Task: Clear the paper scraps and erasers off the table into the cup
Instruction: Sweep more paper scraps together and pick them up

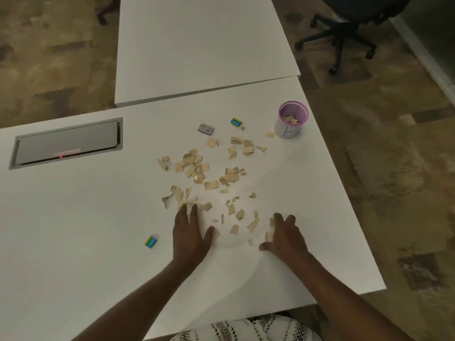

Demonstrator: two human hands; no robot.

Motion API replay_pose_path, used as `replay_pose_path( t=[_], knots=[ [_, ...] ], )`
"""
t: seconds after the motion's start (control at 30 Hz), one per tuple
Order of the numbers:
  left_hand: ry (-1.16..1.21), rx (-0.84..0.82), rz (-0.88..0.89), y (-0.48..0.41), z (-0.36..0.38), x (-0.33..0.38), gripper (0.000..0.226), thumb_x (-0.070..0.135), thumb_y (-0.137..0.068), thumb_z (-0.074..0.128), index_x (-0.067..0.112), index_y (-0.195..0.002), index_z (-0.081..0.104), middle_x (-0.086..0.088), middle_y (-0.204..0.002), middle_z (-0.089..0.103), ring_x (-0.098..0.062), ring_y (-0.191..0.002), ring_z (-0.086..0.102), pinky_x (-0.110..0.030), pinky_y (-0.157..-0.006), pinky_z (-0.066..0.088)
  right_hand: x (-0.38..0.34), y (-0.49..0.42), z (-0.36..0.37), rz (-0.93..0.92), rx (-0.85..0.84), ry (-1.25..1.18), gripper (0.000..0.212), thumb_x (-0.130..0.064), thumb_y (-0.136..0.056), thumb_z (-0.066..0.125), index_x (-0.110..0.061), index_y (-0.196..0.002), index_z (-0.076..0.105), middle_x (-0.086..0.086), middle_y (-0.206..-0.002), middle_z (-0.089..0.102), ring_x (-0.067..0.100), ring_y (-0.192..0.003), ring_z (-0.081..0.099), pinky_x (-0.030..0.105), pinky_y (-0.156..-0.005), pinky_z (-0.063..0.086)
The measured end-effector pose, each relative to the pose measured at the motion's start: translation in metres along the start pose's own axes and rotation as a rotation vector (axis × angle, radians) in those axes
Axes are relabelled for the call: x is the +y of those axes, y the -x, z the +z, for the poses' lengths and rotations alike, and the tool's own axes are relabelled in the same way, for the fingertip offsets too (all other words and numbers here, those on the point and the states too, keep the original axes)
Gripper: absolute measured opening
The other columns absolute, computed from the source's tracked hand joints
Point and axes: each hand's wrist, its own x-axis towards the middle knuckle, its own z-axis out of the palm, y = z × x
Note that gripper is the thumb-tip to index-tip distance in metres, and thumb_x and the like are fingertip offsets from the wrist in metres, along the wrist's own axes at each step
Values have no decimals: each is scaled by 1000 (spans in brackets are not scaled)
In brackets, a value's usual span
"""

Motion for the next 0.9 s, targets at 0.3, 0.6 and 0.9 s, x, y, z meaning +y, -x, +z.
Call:
replay_pose_path(
  t=[0.3,0.6,0.9],
  knots=[
    [-43,-113,-230,76,50,-41,106,74,-90,32,5,-155,-17,-18,-159,-32,-37,-151,-23,-52,-126,1,-41,8,42,-123,148,-102,53,-16,-87,74,-12,-130,45,14,-119,45,36,-102,65,40,-88,55],
    [-179,-116,142,32,31,-26,92,55,-94,36,12,-156,-16,-15,-162,-30,-35,-151,-25,-56,-124,-2,-61,-23,34,-370,234,111,85,-40,-81,76,-25,-151,30,16,-153,29,39,-141,30,49,-109,41],
    [-270,-339,380,-1,20,-35,98,30,-85,54,39,-155,-15,-12,-164,-26,-38,-152,-20,-61,-123,5,-75,-32,34,-557,-85,420,88,-11,-90,54,-39,-158,6,9,-166,-17,45,-151,-13,57,-120,24]
  ],
)
